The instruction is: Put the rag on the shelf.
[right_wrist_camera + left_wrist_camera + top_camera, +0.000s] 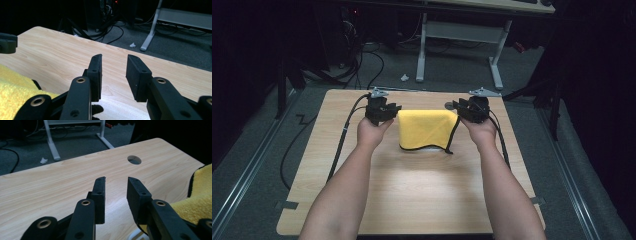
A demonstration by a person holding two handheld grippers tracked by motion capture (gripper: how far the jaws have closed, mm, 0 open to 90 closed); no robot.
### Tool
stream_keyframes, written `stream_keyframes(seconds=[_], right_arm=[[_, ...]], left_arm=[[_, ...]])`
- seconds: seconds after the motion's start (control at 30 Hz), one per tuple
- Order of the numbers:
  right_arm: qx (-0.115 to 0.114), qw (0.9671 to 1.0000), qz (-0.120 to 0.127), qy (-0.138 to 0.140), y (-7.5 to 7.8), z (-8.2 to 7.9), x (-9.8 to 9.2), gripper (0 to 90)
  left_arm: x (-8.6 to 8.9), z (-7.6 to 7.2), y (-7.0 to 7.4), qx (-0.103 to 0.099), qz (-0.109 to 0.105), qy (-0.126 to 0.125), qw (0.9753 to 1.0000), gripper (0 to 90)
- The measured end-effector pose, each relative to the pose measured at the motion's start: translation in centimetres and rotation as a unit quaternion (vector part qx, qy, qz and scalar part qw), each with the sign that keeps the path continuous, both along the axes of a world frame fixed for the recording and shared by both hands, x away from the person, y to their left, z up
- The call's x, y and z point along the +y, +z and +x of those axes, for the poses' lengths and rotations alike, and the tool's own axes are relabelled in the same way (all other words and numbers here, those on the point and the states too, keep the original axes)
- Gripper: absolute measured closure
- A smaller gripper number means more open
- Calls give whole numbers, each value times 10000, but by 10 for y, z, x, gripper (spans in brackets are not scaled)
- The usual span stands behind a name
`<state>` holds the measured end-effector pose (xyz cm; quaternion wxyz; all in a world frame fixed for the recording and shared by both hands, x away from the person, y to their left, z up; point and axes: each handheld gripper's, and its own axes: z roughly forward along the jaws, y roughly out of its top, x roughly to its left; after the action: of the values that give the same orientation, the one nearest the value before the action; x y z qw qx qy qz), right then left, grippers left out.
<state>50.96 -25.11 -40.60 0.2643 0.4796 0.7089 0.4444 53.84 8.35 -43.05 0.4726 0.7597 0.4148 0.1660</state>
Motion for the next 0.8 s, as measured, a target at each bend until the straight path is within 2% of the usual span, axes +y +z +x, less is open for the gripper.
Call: stream_keyframes(seconds=[0.4, 0.57, 0.7, 0.8], right_arm=[[-98, 9999, -127, -21, 7, -9, -3, 665], [-192, 9997, -121, -18, 15, -20, -4, 661], [-250, 9996, -142, -12, 21, -28, -4, 660], [-301, 9995, -114, -1, 25, -36, -6, 626]], left_arm=[[10, -10, 11, -124, -19, 184, 9998, 712], [19, -18, 17, -154, -12, 286, 9995, 712], [21, -27, 23, -262, -7, 327, 9991, 712], [25, -35, 25, -292, 12, 400, 9988, 711]])
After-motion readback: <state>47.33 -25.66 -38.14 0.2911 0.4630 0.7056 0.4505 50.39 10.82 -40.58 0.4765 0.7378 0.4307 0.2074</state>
